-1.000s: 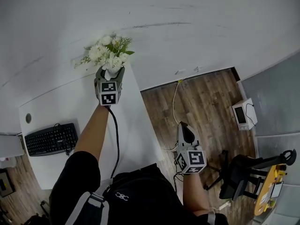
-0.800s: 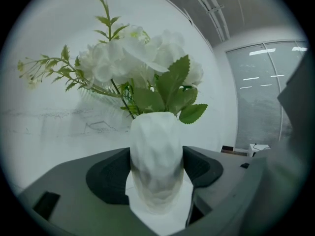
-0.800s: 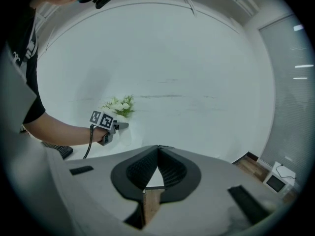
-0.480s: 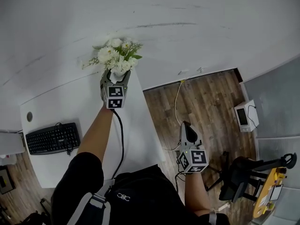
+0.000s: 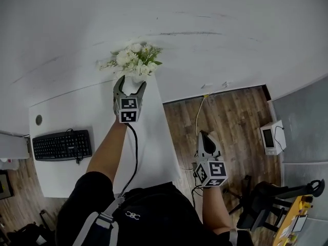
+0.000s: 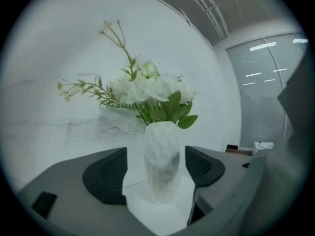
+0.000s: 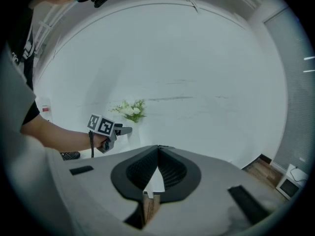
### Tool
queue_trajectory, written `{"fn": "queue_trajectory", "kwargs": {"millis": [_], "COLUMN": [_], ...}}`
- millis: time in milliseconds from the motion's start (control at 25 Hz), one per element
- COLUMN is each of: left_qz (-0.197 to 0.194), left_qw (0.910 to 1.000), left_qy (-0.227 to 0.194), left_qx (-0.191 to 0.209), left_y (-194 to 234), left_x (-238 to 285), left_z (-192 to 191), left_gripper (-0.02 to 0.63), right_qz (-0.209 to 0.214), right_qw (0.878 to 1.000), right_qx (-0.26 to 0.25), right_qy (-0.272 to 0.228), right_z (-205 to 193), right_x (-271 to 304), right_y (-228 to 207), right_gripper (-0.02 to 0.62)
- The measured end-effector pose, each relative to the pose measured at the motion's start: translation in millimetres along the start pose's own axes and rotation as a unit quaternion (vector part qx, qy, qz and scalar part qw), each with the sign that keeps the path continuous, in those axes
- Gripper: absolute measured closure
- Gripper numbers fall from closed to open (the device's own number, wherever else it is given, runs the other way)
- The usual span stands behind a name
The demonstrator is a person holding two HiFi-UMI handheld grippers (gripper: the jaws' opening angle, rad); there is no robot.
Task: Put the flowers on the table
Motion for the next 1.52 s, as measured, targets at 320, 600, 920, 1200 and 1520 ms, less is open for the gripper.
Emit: {"fn": "queue_trajectory", "kwargs": {"millis": [320, 600, 920, 1200, 1520], "left_qz": [0.058, 0.123, 0.177, 0.208, 0.210], "left_qw": [0.9981, 0.9914, 0.9819, 0.9764, 0.9762], "left_qy": [-0.018, -0.030, -0.032, -0.018, -0.021], "left_qx": [-0.007, -0.036, -0.058, -0.053, -0.050], "left_y": [19, 27, 36, 41, 39], "left_x": [-93, -193, -305, -345, -349], "left_z": [46, 90, 108, 86, 89], "left_gripper": [0.604, 0.606, 0.606, 0.606, 0.606], "right_qz": [0.087, 0.154, 0.206, 0.236, 0.239], "right_qw": [0.995, 0.982, 0.966, 0.959, 0.959], "right_qx": [-0.003, -0.014, -0.025, -0.028, -0.027], "right_qy": [-0.053, -0.108, -0.153, -0.153, -0.151], "right_z": [37, 77, 116, 121, 121], "right_x": [16, 29, 17, 21, 20], "right_y": [41, 79, 115, 138, 148], "right_gripper": [0.591, 0.591, 0.592, 0.593, 0.594]}}
Point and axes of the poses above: the fingertips, and each gripper's own axes: x forward along the fingers, y to its left, z out of its top, the point moved 2 cm from there along -x, backward along the fingers, and after that the axes turned 5 degrees about z, right-handed, at the moved point
